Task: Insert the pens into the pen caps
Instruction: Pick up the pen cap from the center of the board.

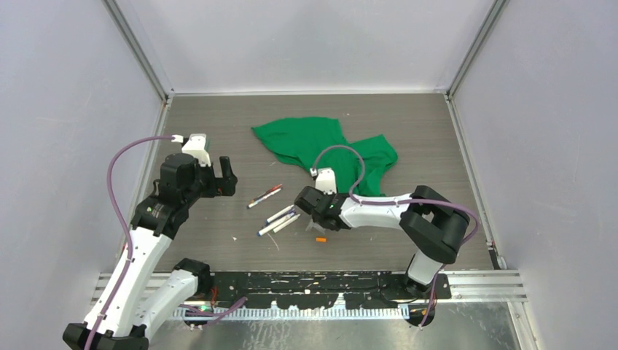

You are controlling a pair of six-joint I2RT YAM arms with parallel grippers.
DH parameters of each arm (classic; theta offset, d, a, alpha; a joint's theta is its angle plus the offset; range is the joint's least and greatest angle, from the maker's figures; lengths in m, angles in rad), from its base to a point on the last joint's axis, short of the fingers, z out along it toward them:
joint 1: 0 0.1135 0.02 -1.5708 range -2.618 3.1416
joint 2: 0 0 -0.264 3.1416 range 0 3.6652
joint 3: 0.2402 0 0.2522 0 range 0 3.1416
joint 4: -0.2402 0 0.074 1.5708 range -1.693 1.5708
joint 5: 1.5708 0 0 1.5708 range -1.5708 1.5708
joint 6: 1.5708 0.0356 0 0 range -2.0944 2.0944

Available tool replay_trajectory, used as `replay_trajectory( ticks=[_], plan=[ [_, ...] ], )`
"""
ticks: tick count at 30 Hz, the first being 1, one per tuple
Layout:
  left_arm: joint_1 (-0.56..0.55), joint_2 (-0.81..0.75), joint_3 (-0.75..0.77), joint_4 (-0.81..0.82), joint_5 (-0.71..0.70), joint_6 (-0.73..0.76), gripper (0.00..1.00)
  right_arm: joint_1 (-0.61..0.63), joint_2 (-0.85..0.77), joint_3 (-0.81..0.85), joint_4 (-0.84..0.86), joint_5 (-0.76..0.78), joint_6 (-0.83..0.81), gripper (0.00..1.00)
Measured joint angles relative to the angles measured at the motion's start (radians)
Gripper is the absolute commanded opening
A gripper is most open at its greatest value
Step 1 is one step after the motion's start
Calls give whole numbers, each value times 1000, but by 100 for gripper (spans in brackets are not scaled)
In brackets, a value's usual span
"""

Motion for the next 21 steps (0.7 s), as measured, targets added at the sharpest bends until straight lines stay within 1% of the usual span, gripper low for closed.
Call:
replay_trajectory(
  ticks=[3,5,9,13,18,21],
  plan=[
    [0,0,0,0,0,0,98,-15,-25,-28,-5,-1,0,46],
    [0,0,0,0,1,0,98,-32,-42,-52,23,-18,-8,45],
    [0,0,0,0,1,0,98,-64,-75,-102,99,-76,-47,42],
    [0,0,0,0,3,0,98,-95,-98,-144,180,-142,-106,35],
    [0,0,0,0,8,0,98,-158,-117,-177,259,-234,-174,33],
    [0,0,0,0,8,1,98,-172,-126,-188,282,-270,-215,32]
  ],
)
